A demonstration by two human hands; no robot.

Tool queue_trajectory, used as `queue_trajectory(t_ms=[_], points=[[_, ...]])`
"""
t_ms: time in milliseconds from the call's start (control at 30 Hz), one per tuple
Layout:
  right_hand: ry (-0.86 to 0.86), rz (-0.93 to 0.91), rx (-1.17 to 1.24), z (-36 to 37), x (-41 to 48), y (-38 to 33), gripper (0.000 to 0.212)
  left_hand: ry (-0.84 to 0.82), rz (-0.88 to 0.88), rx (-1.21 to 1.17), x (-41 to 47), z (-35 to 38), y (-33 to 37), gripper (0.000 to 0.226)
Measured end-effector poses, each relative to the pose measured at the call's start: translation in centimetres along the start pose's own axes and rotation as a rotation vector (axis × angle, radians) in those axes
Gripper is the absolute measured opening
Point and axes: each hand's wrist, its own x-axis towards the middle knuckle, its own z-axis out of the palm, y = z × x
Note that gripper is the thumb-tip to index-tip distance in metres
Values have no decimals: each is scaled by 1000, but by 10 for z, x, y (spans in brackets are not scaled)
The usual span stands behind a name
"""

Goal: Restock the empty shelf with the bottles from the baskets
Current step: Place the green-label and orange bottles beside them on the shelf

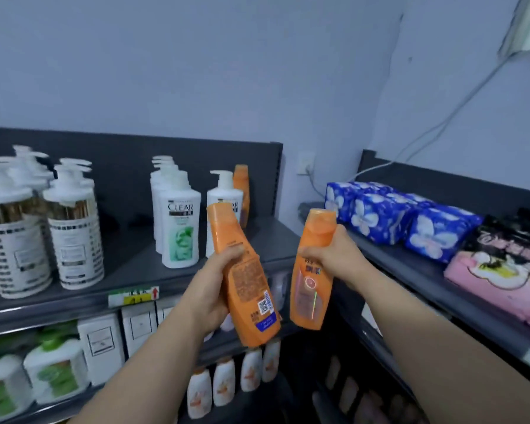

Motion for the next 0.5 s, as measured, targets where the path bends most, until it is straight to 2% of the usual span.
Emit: queue_trajectory(t_ms=[100,233,333,500], points=[[-19,-43,62,-10,30,-6,72,11,24,67,18,15,11,46],[-73,-101,149,-16,84,-9,65,50,87,165,53,40,17,38],[-156,-137,205,-14,125,-9,59,90,112,204,82,56,17,41],[-265,-175,227,7,190,-8,63,173,184,309,121,68,16,34]])
